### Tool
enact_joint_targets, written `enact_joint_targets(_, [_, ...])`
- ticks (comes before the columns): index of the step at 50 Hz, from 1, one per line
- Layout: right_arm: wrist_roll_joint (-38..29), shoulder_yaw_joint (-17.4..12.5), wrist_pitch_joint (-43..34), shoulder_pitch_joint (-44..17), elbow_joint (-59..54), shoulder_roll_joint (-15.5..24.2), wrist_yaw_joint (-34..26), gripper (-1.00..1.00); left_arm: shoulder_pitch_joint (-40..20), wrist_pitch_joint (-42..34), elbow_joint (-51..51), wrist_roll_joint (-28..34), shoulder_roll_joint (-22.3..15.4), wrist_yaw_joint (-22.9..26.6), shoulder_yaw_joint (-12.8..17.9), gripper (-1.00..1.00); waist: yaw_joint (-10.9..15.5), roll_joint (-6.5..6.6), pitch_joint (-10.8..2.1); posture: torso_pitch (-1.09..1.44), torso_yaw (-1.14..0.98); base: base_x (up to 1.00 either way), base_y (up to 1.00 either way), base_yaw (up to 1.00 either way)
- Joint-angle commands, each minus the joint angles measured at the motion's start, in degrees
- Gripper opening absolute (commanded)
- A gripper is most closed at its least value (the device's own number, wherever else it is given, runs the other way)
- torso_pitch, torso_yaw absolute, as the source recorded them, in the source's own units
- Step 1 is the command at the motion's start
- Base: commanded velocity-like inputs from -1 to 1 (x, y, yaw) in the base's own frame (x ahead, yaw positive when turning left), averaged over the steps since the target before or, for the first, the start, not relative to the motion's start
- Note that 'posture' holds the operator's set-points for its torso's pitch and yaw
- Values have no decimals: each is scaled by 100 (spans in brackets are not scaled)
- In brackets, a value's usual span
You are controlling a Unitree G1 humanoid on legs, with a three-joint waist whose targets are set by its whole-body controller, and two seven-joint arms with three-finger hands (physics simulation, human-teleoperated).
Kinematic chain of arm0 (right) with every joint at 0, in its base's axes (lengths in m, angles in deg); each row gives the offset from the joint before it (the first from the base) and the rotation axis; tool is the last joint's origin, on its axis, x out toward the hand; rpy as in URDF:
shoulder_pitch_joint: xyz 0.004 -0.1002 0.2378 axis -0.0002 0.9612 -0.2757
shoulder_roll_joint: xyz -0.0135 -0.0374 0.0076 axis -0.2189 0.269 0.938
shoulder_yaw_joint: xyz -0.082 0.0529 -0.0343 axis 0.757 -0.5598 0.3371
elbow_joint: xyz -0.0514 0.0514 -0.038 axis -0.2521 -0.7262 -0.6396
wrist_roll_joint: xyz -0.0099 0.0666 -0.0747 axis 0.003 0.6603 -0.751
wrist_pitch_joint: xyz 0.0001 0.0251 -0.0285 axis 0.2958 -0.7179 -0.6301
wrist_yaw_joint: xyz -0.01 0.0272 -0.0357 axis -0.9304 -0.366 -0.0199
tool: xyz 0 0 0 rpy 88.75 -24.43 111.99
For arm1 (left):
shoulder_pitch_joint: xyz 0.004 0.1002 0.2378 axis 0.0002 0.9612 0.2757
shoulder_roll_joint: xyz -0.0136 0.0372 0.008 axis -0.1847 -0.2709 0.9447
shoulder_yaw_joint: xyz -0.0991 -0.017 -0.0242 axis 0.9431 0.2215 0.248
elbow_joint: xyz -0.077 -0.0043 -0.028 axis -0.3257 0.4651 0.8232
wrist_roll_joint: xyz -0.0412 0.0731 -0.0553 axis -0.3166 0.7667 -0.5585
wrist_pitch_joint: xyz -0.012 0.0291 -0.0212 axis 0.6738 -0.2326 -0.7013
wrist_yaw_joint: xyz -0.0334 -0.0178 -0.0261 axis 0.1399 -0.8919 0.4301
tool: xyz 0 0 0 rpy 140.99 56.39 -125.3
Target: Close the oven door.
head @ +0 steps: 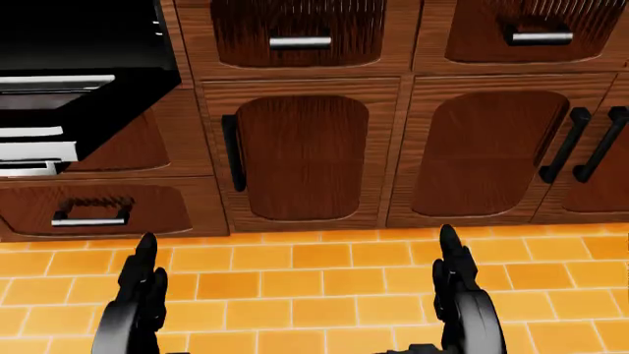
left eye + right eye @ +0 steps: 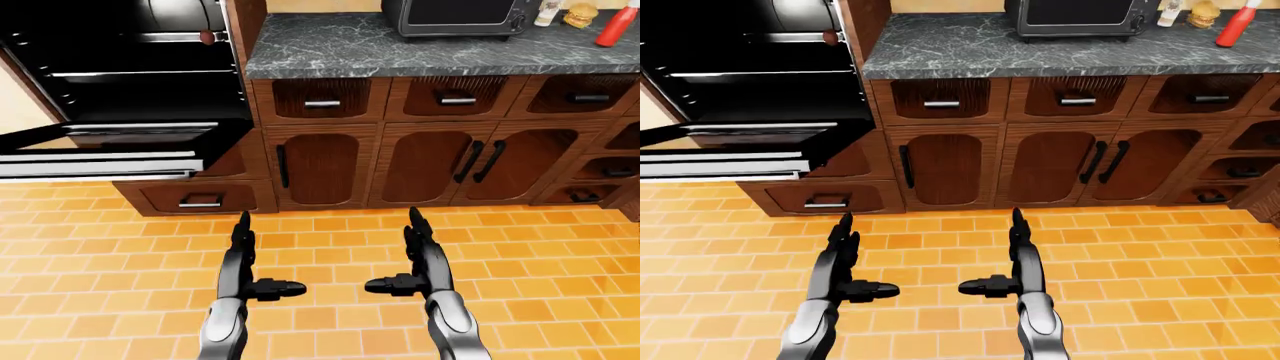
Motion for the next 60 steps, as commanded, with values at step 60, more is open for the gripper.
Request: enact_joint_targets(60, [1606,-1170,2824,-2654,-7283,159,-349,100,-2432,3082,7244,-2419,-60,175,1227,100,-107,-599,-248,0,0,0,18,0])
